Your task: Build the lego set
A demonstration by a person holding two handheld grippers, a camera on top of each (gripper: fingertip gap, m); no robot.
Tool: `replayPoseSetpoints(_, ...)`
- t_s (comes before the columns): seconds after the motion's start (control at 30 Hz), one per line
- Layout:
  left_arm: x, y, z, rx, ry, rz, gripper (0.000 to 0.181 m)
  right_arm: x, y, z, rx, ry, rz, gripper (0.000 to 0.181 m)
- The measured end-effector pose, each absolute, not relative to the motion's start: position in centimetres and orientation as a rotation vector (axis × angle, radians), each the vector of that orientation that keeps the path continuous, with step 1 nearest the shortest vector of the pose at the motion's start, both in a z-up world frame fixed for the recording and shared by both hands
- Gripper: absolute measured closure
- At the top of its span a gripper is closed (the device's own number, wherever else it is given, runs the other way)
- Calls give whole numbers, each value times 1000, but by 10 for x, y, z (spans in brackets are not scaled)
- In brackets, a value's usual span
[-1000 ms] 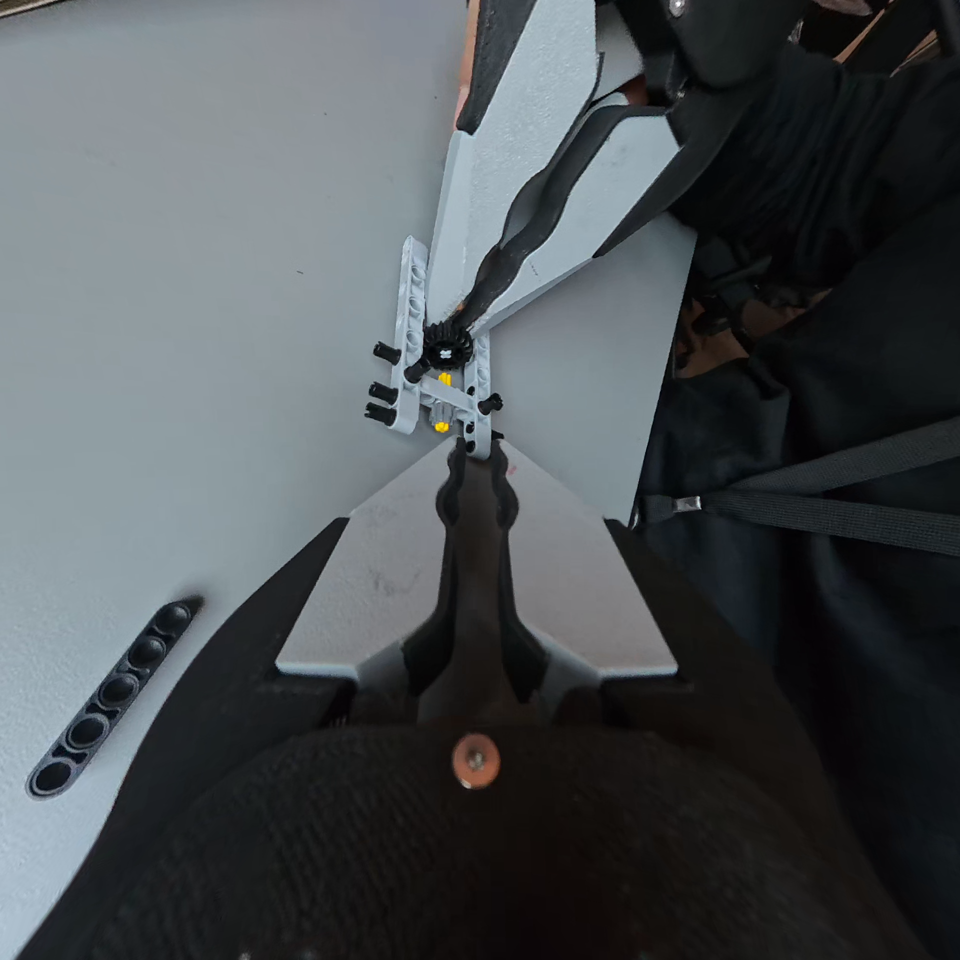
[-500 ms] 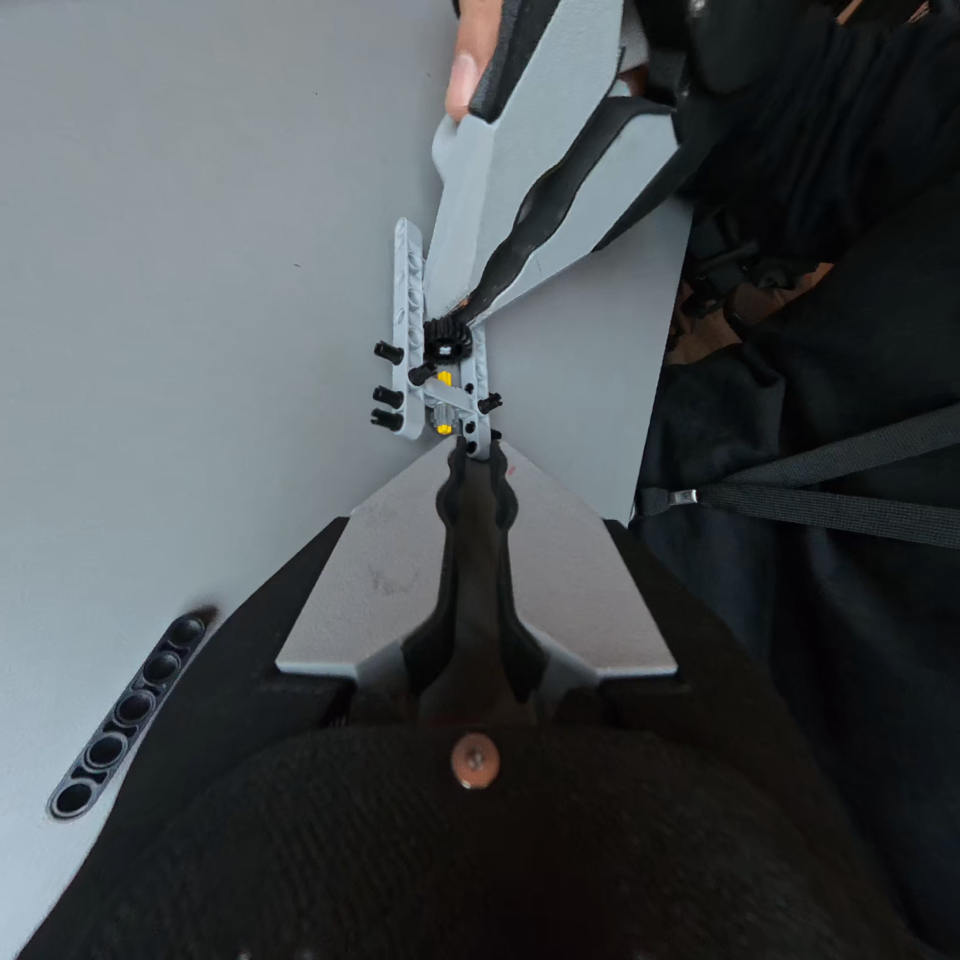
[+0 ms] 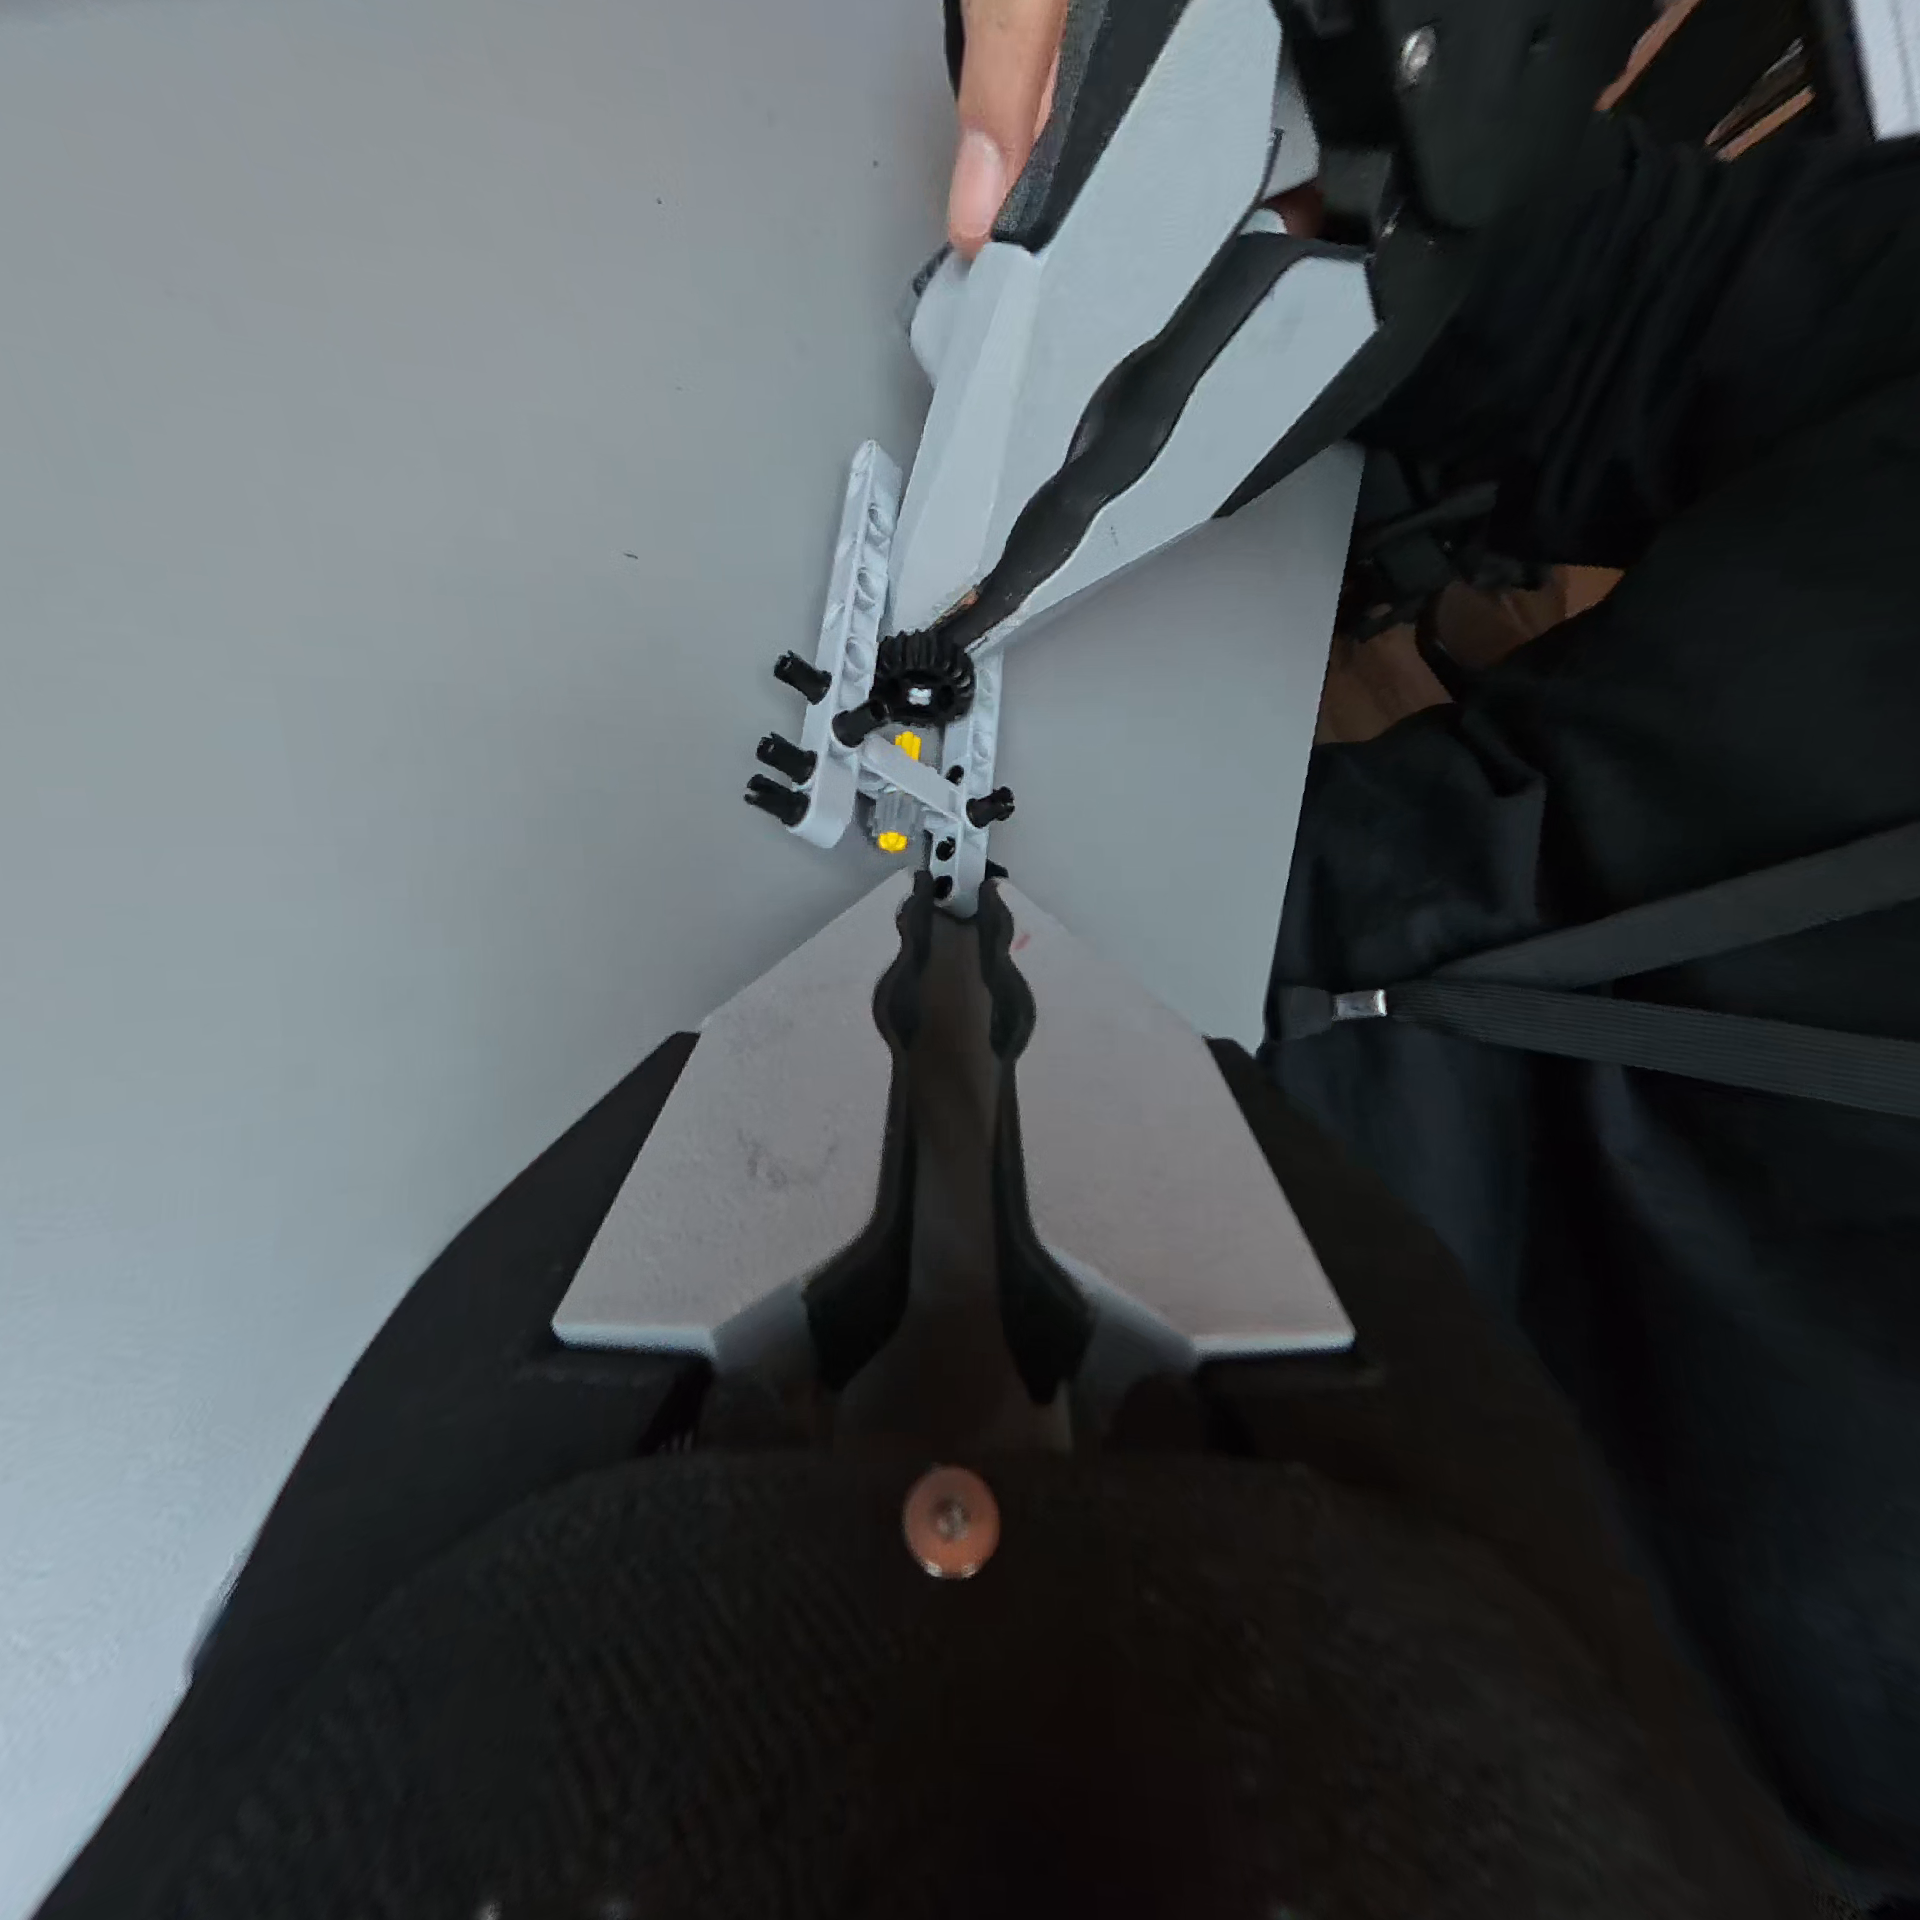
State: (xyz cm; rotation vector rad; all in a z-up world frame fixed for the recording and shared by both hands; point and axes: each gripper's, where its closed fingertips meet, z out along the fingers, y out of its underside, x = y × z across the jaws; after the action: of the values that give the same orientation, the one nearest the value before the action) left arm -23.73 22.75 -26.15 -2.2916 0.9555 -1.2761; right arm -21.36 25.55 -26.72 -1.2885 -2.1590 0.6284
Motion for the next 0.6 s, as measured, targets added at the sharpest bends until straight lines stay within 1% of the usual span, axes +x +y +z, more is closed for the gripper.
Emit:
replayPoseSetpoints(0.23, -238, 233, -256, -2276, 876, -1308, 175, -209, 252, -266, -1704, -2020, 997, 180)
replayPoseSetpoints(0.4, -241, 234, -263, -2310, 891, -1234, 176, -214, 256, -259, -1492, -1986, 816, 179)
replayPoseSetpoints(0.47, -244, 238, -262, -2300, 864, -1211, 176, -214, 256, -259, -1466, -1972, 765, 173)
replayPoseSetpoints(0.57, -244, 236, -263, -2299, 892, -1195, 176, -215, 256, -254, -1437, -1912, 794, 169)
replayPoseSetpoints(0.6, -243, 236, -263, -2298, 900, -1191, 176, -213, 256, -256, -1456, -1913, 814, 171)
